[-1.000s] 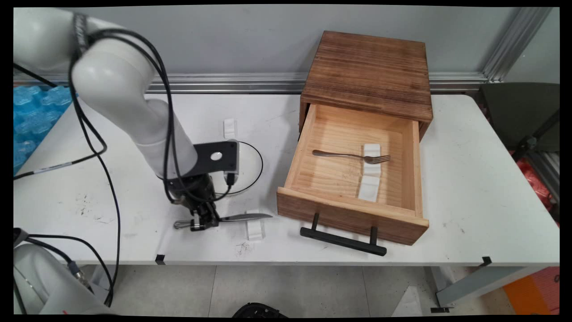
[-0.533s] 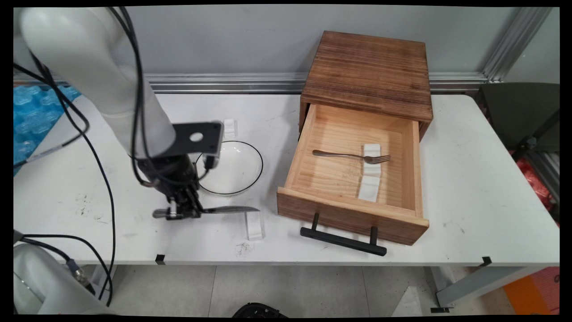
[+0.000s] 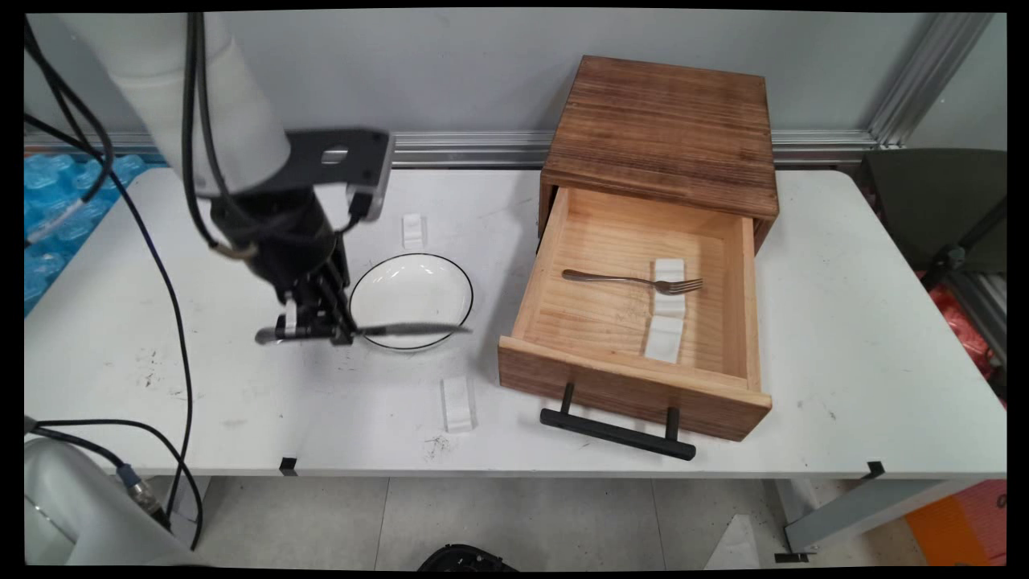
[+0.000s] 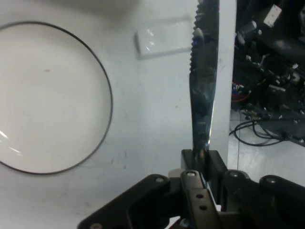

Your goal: Place the picked object into the drawer

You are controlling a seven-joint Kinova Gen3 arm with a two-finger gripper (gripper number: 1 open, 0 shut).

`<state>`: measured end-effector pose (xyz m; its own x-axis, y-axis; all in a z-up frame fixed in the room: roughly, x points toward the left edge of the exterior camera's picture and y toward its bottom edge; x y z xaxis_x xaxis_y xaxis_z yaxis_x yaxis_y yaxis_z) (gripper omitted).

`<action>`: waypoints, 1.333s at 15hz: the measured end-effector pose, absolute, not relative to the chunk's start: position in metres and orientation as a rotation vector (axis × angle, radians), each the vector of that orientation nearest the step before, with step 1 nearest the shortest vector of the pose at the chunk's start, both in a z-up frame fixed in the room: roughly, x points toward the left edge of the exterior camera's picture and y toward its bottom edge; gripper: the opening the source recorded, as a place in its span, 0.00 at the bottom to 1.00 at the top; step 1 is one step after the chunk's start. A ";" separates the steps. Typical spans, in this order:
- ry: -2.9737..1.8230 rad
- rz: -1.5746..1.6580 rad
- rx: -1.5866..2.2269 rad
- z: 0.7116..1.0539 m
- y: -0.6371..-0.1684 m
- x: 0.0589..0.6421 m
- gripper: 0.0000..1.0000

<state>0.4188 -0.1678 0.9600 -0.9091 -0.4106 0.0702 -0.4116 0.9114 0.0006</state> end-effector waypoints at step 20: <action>-2.903 0.268 0.360 0.974 -0.298 0.238 0.00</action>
<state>0.2380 -0.2979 0.9738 -0.9495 -0.2214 0.2224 -0.2583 0.9538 -0.1534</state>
